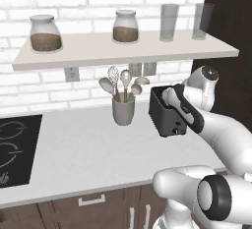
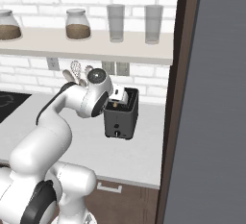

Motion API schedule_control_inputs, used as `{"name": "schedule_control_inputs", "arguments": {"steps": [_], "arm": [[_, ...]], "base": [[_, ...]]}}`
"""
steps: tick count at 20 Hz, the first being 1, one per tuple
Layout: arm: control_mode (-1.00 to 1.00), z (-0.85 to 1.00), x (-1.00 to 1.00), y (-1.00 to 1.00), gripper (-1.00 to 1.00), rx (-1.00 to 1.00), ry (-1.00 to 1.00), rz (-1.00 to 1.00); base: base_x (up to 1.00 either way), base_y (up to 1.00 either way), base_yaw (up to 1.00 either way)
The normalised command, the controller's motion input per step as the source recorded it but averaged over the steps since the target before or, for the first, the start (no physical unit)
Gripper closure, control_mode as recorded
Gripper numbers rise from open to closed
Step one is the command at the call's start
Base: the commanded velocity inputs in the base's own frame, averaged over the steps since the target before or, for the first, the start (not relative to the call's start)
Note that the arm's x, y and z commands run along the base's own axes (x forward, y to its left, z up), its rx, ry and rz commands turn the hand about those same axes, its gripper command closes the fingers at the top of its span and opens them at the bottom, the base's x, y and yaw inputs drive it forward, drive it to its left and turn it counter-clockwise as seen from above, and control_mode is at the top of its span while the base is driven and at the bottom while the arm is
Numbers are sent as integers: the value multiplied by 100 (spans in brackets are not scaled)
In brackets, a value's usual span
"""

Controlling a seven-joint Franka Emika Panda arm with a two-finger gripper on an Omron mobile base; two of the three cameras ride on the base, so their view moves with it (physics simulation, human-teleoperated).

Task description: Start the toaster. Once the lever pops up, take the bread to the plate on the dining counter.

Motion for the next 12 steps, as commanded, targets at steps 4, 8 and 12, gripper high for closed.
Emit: {"name": "schedule_control_inputs", "arguments": {"steps": [4, 8, 12], "arm": [[-100, 0, 0, 0, -100, 0, 0, 0], [-100, 0, 0, 0, -100, 0, 0, 0], [-100, 0, 0, 0, -100, 0, 0, 0]], "base": [[0, 0, 0], [0, 0, 0], [0, 0, 0]]}}
